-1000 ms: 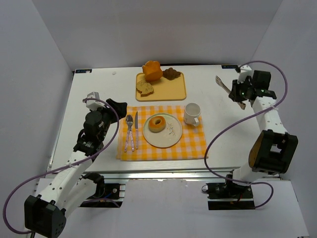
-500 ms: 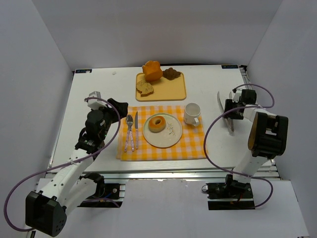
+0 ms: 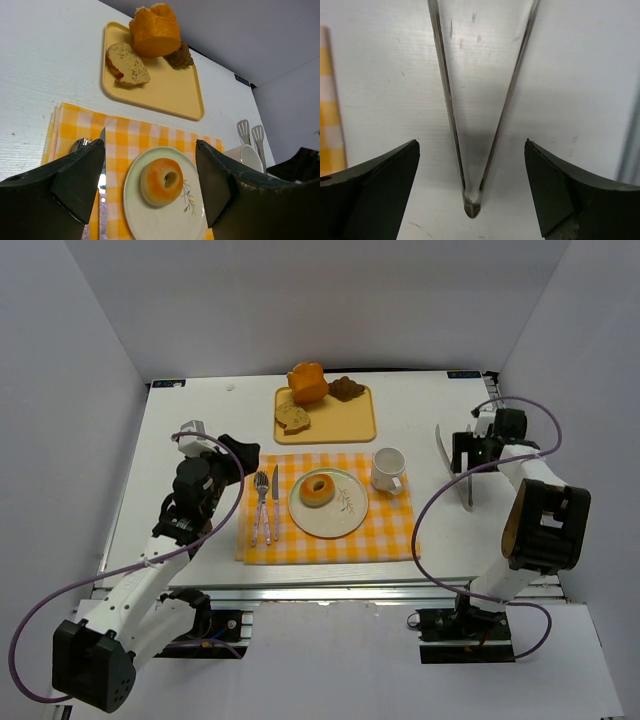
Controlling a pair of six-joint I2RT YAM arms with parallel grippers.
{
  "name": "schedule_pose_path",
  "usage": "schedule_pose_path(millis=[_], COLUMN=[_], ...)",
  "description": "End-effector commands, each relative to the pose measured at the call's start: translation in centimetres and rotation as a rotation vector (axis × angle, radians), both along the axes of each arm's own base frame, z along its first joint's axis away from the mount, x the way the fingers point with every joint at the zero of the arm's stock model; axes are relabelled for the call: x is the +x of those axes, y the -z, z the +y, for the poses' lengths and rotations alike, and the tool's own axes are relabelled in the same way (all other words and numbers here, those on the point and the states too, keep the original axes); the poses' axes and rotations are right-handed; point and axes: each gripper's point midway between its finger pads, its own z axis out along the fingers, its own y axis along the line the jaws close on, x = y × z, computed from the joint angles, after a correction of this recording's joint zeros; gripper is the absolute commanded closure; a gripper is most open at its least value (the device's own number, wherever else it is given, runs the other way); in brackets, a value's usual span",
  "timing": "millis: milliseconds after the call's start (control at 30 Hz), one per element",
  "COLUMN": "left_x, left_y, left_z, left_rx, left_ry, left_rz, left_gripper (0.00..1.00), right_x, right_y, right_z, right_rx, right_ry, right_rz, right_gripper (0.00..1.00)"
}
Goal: Place the bread
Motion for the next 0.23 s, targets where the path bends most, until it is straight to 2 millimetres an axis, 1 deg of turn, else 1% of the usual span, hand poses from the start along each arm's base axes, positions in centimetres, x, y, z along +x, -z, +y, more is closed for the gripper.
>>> schedule_pose_path(millis=[0,33,67,100,133,167,200], left_x=[0.2,0.3,0.3,0.4,0.4,0.5,0.6], left_y=[-2.5,-2.5,-2.5,-2.7,-2.7,-2.8,-2.8], left_z=[-0.1,-0.2,-0.2,-0.3,-0.4,-0.4,-0.4], left_rx=[-0.014,-0.014,-0.014,-0.016,-0.016,-0.016,-0.015], left_ry=[0.01,0.013,0.015,0.016,0.019,0.019,0.023], left_rz=[-0.057,-0.057,-0.057,-0.062,-0.061,-0.061,-0.06], left_gripper=[0.17,0.18,0.18,0.18,0.18,0.18,0.18], right_x=[2.6,2.7,2.9,3.5,3.7,3.9,4.3], right_y=[-9.5,-10.6,-12.2,-13.9,-15.3,-16.3,-18.2], right_z=[-1.0,-1.0,-1.0,-1.1,-0.8,-0.4,-0.1], right_rx=[-0.089,-0.093,-0.101,-0.107,-0.105,-0.078,-0.066], right_ry=[-0.041,-0.041,-0.038,-0.042,-0.053,-0.046,-0.05], right_rz=[-0.192,-0.208,-0.246,-0.294,-0.333,-0.363,-0.428], right_gripper=[0.11,0.11,0.11,0.11,0.11,0.11,0.11])
